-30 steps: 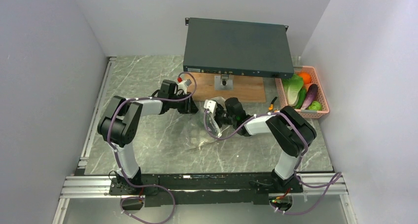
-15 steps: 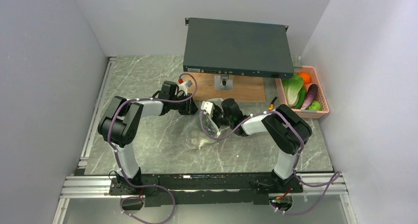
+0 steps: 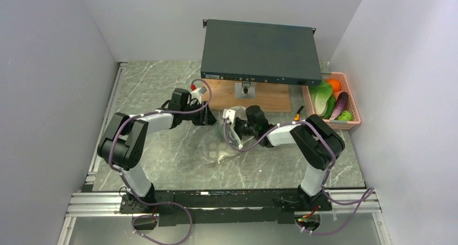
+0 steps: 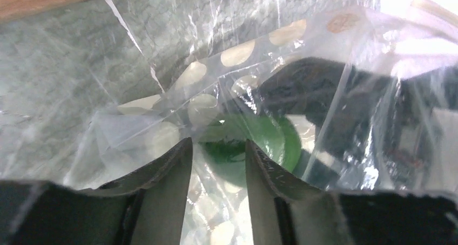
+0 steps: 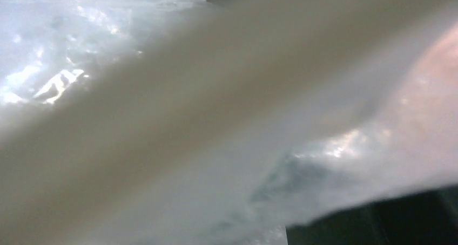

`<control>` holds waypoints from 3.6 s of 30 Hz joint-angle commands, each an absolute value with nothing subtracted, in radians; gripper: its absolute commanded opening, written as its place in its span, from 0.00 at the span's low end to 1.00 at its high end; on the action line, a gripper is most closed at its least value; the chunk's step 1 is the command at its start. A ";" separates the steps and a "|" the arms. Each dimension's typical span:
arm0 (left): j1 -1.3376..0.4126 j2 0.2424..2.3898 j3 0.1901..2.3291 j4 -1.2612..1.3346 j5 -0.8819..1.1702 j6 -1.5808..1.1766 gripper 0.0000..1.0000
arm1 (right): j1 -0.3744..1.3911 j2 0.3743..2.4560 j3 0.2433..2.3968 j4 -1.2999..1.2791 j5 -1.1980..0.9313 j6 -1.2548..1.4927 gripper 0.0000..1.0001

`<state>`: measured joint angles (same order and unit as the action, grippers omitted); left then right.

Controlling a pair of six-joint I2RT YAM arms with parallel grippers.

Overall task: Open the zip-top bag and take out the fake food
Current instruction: Pick up the fake vegetable from the zipper food storage bag.

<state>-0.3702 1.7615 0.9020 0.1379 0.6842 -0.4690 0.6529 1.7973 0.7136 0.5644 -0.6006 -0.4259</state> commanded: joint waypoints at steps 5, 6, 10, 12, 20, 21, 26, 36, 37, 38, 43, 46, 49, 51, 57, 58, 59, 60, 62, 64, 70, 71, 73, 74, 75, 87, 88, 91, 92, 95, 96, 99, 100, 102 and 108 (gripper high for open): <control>-0.299 1.569 0.860 0.130 0.655 -0.461 0.58 | 0.566 1.641 0.738 0.532 -0.784 -0.415 0.22; -0.295 1.555 0.855 0.133 0.656 -0.458 0.61 | 0.564 1.631 0.741 0.512 -0.801 -0.419 0.21; -0.279 1.496 0.823 0.157 0.674 -0.439 0.69 | 0.560 1.609 0.743 0.447 -0.838 -0.424 0.20; -0.264 1.451 0.796 0.171 0.675 -0.433 0.70 | 0.557 1.599 0.734 0.432 -0.842 -0.430 0.20; -0.161 1.239 0.695 0.183 0.715 -0.371 0.76 | 0.510 1.556 0.787 0.260 -0.902 -0.501 0.20; -0.156 1.220 0.685 0.189 0.747 -0.350 0.78 | 0.511 1.553 0.787 0.255 -0.894 -0.507 0.20; -0.157 1.144 0.606 0.270 0.953 -0.252 0.82 | 0.510 1.551 0.782 0.258 -0.887 -0.502 0.19; -0.338 1.075 0.459 0.320 0.837 -0.012 0.86 | 0.512 1.560 0.793 0.279 -0.887 -0.492 0.20; -0.351 1.092 0.460 0.320 0.818 -0.012 0.86 | 0.512 1.560 0.796 0.282 -0.887 -0.491 0.20; -0.359 1.107 0.459 0.327 0.807 -0.012 0.85 | 0.514 1.560 0.796 0.283 -0.887 -0.492 0.20; -0.393 1.179 0.484 0.278 0.735 0.045 0.80 | 0.515 1.556 0.794 0.294 -0.885 -0.490 0.19; -0.394 1.213 0.507 0.211 0.728 0.075 0.52 | 0.515 1.548 0.793 0.299 -0.885 -0.479 0.19; -0.393 1.230 0.529 0.154 0.721 0.097 0.11 | 0.510 1.540 0.790 0.299 -0.888 -0.471 0.17; -0.392 1.227 0.537 0.128 0.697 0.104 0.00 | 0.505 1.533 0.787 0.306 -0.889 -0.456 0.16; -0.376 1.196 0.566 0.095 0.637 0.110 0.00 | 0.461 1.504 0.795 0.326 -0.913 -0.385 0.15; -0.373 1.200 0.579 0.070 0.628 0.118 0.00 | 0.451 1.499 0.799 0.333 -0.924 -0.358 0.15; -0.371 1.205 0.595 0.049 0.624 0.128 0.00 | 0.444 1.494 0.801 0.341 -0.935 -0.343 0.15; -0.370 1.217 0.610 0.029 0.620 0.140 0.00 | 0.438 1.488 0.801 0.355 -0.939 -0.319 0.15; -0.368 1.237 0.643 -0.024 0.618 0.174 0.00 | 0.433 1.476 0.801 0.383 -0.938 -0.268 0.14; -0.368 1.247 0.667 -0.059 0.613 0.203 0.00 | 0.430 1.467 0.801 0.407 -0.937 -0.229 0.14; -0.313 1.219 0.696 -0.098 0.592 0.247 0.00 | 0.415 1.440 0.790 0.335 -0.943 -0.280 0.12; -0.297 1.209 0.693 -0.096 0.599 0.246 0.00 | 0.406 1.433 0.788 0.319 -0.943 -0.294 0.12; -0.266 1.194 0.685 -0.097 0.607 0.252 0.00 | 0.390 1.421 0.781 0.290 -0.946 -0.317 0.12; -0.255 1.190 0.682 -0.105 0.611 0.257 0.00 | 0.385 1.411 0.778 0.271 -0.946 -0.335 0.12; -0.243 1.187 0.683 -0.118 0.615 0.263 0.00 | 0.381 1.398 0.776 0.240 -0.946 -0.359 0.12; -0.143 1.179 0.708 -0.190 0.644 0.285 0.00 | 0.321 1.239 0.734 0.041 -0.956 -0.486 0.11; -0.141 1.180 0.709 -0.190 0.652 0.282 0.00 | 0.307 1.225 0.731 0.024 -0.957 -0.490 0.11; -0.135 1.181 0.714 -0.197 0.656 0.276 0.00 | 0.251 1.174 0.719 -0.034 -0.960 -0.505 0.11; -0.133 1.179 0.717 -0.200 0.657 0.274 0.00 | 0.230 1.156 0.715 -0.054 -0.961 -0.510 0.11; -0.126 1.171 0.721 -0.204 0.655 0.258 0.00 | 0.169 1.109 0.709 -0.143 -0.958 -0.546 0.11; -0.122 1.169 0.723 -0.205 0.656 0.251 0.00 | 0.148 1.094 0.707 -0.170 -0.959 -0.559 0.11; -0.113 1.157 0.728 -0.201 0.648 0.217 0.00 | 0.072 1.049 0.695 -0.238 -0.958 -0.596 0.11; -0.111 1.152 0.730 -0.201 0.646 0.209 0.00 | 0.041 1.035 0.692 -0.256 -0.962 -0.603 0.11; -0.108 1.144 0.738 -0.204 0.636 0.196 0.00 | -0.039 1.010 0.685 -0.283 -0.967 -0.602 0.11; -0.103 1.110 0.756 -0.195 0.617 0.180 0.00 | -0.280 0.987 0.714 -0.411 -0.981 -0.665 0.11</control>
<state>-0.1093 1.1488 0.7044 -0.2111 0.6193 0.2005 -0.1795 1.0061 0.6930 -0.3149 -0.9455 -0.6071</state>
